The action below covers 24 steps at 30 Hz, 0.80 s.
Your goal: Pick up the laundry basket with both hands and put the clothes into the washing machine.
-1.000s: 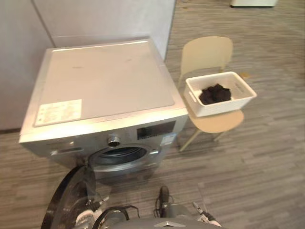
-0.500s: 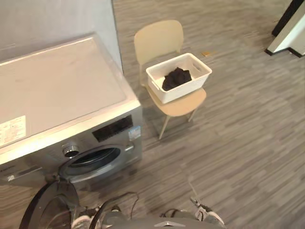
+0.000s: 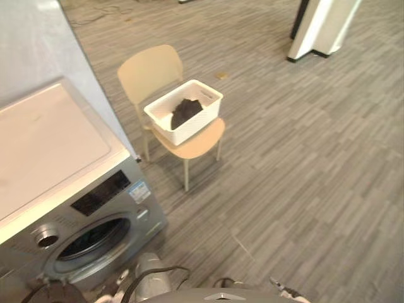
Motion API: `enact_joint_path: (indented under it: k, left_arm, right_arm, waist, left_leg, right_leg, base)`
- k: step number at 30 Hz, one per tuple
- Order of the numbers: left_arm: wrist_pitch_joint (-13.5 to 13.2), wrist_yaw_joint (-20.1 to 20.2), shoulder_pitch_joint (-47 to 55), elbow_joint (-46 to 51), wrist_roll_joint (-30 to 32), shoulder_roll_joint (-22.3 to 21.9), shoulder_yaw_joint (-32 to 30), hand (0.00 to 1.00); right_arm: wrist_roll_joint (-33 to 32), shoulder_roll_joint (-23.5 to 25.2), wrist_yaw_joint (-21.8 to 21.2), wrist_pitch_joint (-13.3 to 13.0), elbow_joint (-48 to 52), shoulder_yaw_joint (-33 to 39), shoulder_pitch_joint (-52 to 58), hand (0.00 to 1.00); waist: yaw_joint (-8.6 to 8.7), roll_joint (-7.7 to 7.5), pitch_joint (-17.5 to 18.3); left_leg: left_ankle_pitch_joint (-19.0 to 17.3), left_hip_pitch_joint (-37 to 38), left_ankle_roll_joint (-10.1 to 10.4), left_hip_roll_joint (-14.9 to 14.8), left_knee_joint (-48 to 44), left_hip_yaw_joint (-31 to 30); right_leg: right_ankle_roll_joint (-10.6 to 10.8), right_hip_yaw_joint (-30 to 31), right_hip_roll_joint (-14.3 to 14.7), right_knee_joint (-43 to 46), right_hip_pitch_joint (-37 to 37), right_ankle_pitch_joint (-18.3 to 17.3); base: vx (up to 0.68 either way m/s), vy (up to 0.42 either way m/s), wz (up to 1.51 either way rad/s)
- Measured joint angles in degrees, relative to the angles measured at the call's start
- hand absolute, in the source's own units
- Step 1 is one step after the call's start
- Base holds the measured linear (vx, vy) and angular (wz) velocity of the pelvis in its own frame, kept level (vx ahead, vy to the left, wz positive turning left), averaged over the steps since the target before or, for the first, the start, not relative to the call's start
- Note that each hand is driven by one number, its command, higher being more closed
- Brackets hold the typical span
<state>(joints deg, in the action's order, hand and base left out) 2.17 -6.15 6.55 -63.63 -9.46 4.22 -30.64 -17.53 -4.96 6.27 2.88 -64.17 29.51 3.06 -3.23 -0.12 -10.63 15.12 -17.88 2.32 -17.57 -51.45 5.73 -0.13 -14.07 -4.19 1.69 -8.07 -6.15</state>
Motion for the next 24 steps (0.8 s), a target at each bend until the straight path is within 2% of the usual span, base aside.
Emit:
enact_joint_path:
  k: [1, 2, 3, 4, 5, 6, 7, 9, 11, 12, 14, 15, 16, 17, 19, 20, 21, 22, 23, 24]
  left_arm:
    - [0.2, 0.0, 0.1, 0.0, 0.1, -1.3, -1.0, 0.0]
    - [0.4, 0.2, 0.2, 0.1, 0.1, -3.0, -0.9, 0.0]
    - [0.5, 0.2, 0.4, 0.1, 0.1, -3.8, -0.8, 0.0]
    - [0.5, 0.3, 1.2, 0.1, 0.2, -5.2, -0.7, 0.0]
    - [0.6, 0.3, 2.4, 0.0, 0.2, -5.7, -0.8, 0.0]
    - [0.7, 0.2, 3.2, 0.0, 0.2, -5.2, -0.7, 0.0]
    - [0.6, 0.1, 3.9, 0.2, 0.2, -4.7, -0.7, 0.0]
    - [0.6, 0.1, 3.8, 0.9, 0.1, -5.4, -0.8, 0.0]
    - [0.3, -0.1, 3.9, 3.0, 0.0, -6.0, -0.6, 0.0]
    - [0.2, -0.1, 3.9, 3.0, 0.0, -5.9, -0.3, 0.0]
    - [0.2, -0.3, 3.6, 4.5, -0.5, -5.2, 1.7, 0.0]
    - [0.1, -0.6, 3.0, 5.1, -0.6, -4.7, 2.8, 0.0]
    - [0.0, -0.9, 2.3, 5.9, -0.8, -4.1, 3.8, 0.0]
    - [-0.1, -1.0, 1.4, 6.2, -1.4, -3.9, 4.2, 0.0]
    - [-0.1, -0.9, -0.4, 6.3, -1.7, -4.0, 5.3, 0.0]
    - [-0.2, -0.8, -2.2, 6.5, -1.7, -4.4, 5.8, 0.0]
    - [-0.2, -0.8, -3.1, 6.4, -1.6, -4.8, 5.7, 0.0]
    - [-0.2, -0.8, -4.7, 6.3, -1.6, -5.4, 5.7, 0.0]
    - [-0.2, -0.8, -4.6, 6.1, -1.6, -5.6, 5.6, 0.0]
    - [-0.2, -0.8, -4.4, 6.0, -1.5, -5.5, 5.4, 0.0]
  right_arm:
    - [0.0, 0.5, 0.2, 0.2, 0.2, 0.1, 0.3, 0.0]
    - [0.0, -0.1, 0.1, 0.1, 0.3, -0.1, -0.4, 0.0]
    - [0.1, -0.5, 0.1, 0.1, 0.4, -0.1, -1.1, 0.0]
    - [0.3, -1.0, 0.0, -0.2, 0.6, -0.4, -2.6, 0.0]
    - [1.0, -1.1, 0.0, -0.5, 1.2, -1.6, -4.1, 0.0]
    - [1.8, 0.3, -0.1, -0.6, 2.2, -2.8, -4.9, 0.0]
    - [2.2, 1.9, -0.7, -0.9, 2.7, -4.1, -5.2, 0.0]
    - [2.2, 3.0, -1.0, -0.9, 2.8, -5.0, -5.4, 0.0]
    - [2.2, 4.3, -1.2, -1.0, 4.6, -7.1, -3.8, 0.0]
    - [2.2, 4.5, -1.3, -1.2, 5.0, -7.6, -3.6, 0.0]
    - [2.2, 5.0, -2.4, -1.5, 6.0, -9.5, -3.8, 0.0]
    - [2.3, 5.0, -2.4, -1.7, 6.9, -10.0, -3.5, 0.0]
    - [2.2, 4.9, -2.4, -1.6, 7.1, -10.2, -3.2, 0.0]
    - [2.2, 4.8, -2.4, -1.4, 7.1, -9.9, -2.9, 0.0]
    - [2.2, 4.0, -2.4, -1.4, 7.0, -8.3, -1.8, 0.0]
    - [2.2, 3.6, -2.3, -1.4, 7.1, -6.7, -1.5, 0.0]
    - [2.2, 3.4, -2.2, -1.4, 7.1, -5.5, -1.5, 0.0]
    - [2.2, 3.1, -2.0, -1.1, 7.0, -2.9, -1.3, 0.0]
    - [2.2, 3.2, -2.0, -0.9, 6.9, -0.9, -1.0, 0.0]
    - [2.2, 3.5, -2.0, -0.8, 6.8, -0.3, -0.6, 0.0]
  waist:
    - [0.26, 0.6, -0.4]
    - [0.18, 1.27, -0.3]
    - [-0.14, 2.07, -0.1]
    - [-1.34, 4.1, 0.2]
    - [-2.38, 5.42, 0.3]
    - [-2.72, 4.95, 0.7]
    - [-2.62, 3.35, 1.6]
    - [-2.57, 2.27, 2.1]
    - [-2.86, 0.77, 3.3]
    - [-2.94, 0.66, 3.4]
    - [-2.6, -0.5, 4.1]
    - [-2.24, -1.15, 4.1]
    - [-1.39, -1.42, 3.9]
    - [-1.07, -1.91, 3.9]
    - [-0.57, -1.42, 4.1]
    - [-0.22, -0.85, 4.2]
    - [0.02, -0.44, 4.1]
    - [-0.16, 0.25, 3.8]
    - [-0.06, 0.86, 3.4]
    - [0.16, 0.83, 3.5]
  left_leg:
    - [-15.0, -0.2, 2.5, 3.0, 0.9, 0.1]
    - [-21.4, 0.4, 2.1, 7.8, 9.2, 0.3]
    - [-22.0, 1.3, 2.1, 10.2, 15.7, 0.4]
    - [-21.6, 3.9, 2.7, 13.4, 28.1, -0.2]
    - [-19.6, 6.0, -0.8, 14.5, 33.3, -1.5]
    - [-20.0, 7.4, -0.7, 15.2, 34.9, -0.4]
    - [-20.5, 8.1, -1.3, 17.1, 36.4, -0.7]
    - [-21.3, 9.4, -2.6, 18.8, 36.9, -0.2]
    - [-22.4, 12.5, -3.6, 21.0, 38.9, 1.8]
    - [-22.4, 13.3, -3.8, 21.1, 39.6, 2.4]
    - [-22.7, 15.3, -4.1, 21.1, 41.4, 4.5]
    - [-22.9, 16.2, -4.2, 21.1, 41.2, 4.7]
    - [-23.4, 17.2, -4.6, 20.9, 40.1, 4.4]
    - [-24.0, 18.4, -4.7, 20.6, 39.1, 4.1]
    - [-24.7, 19.3, -3.9, 18.7, 38.2, 3.4]
    - [-24.8, 19.2, -3.0, 17.3, 38.5, 2.2]
    - [-25.0, 19.3, -2.4, 16.4, 38.5, 1.8]
    - [-25.0, 20.1, -0.8, 14.5, 38.5, 1.3]
    - [-25.2, 21.1, 0.9, 12.3, 38.7, 0.9]
    - [-25.3, 21.5, 1.8, 11.3, 38.7, 0.8]
  right_leg:
    - [-0.7, -0.1, -0.1, 0.0, -0.9, -0.4]
    - [-1.2, 0.6, -0.4, 0.2, -0.6, -0.8]
    - [-1.0, 0.9, -0.5, 0.4, -0.3, -1.0]
    - [-0.3, 2.3, 0.0, 1.1, 0.9, -1.8]
    - [0.2, 4.4, 1.0, 1.7, 1.6, -2.4]
    - [0.6, 6.2, 0.5, 1.4, 1.4, -2.7]
    - [1.8, 6.5, -0.8, 1.4, 1.5, -3.0]
    - [3.0, 6.5, -3.0, 3.0, 1.1, -4.6]
    - [3.9, 7.4, -5.8, 9.3, 2.4, -7.0]
    - [4.1, 7.8, -6.4, 13.2, 4.1, -7.2]
    - [6.9, 10.4, -7.6, 35.6, 14.8, -7.5]
    - [8.4, 11.1, -7.7, 43.9, 18.3, -5.8]
    - [8.3, 11.1, -7.5, 52.0, 21.0, -4.3]
    - [7.6, 10.9, -7.5, 55.9, 22.2, -4.7]
    - [6.2, 8.7, -8.8, 56.6, 23.5, -6.9]
    - [4.7, 6.1, -11.8, 53.2, 24.5, -7.7]
    - [3.9, 5.0, -13.4, 50.7, 24.8, -7.7]
    - [2.8, 3.8, -15.9, 44.1, 24.8, -7.0]
    - [3.3, 4.3, -16.5, 35.0, 23.1, -5.2]
    - [4.0, 4.8, -16.6, 30.7, 22.1, -3.7]
  base:
    - [0.08, 0.08, 0.41]
    - [0.08, 0.101, 0.36]
    - [0.09, 0.148, -0.17]
    - [0.08, 0.166, -0.74]
    - [0.08, 0.154, -0.96]
    - [0.1, 0.112, -0.63]
    - [0.15, 0.081, -0.23]
    - [0.19, 0.113, -0.02]
    - [0.19, 0.105, -0.24]
    - [0.2, 0.088, -0.5]
    - [0.14, 0.03, -0.47]
    - [0.19, -0.036, -0.12]
    - [0.25, -0.104, 0.07]
    - [0.23, -0.128, 0.15]
    - [0.17, -0.189, 0.32]
    - [0.15, -0.214, 0.42]
    - [0.2, -0.258, 0.24]
    - [0.23, -0.317, -0.02]
    - [0.22, -0.35, -0.12]
    - [0.2, -0.418, -0.11]
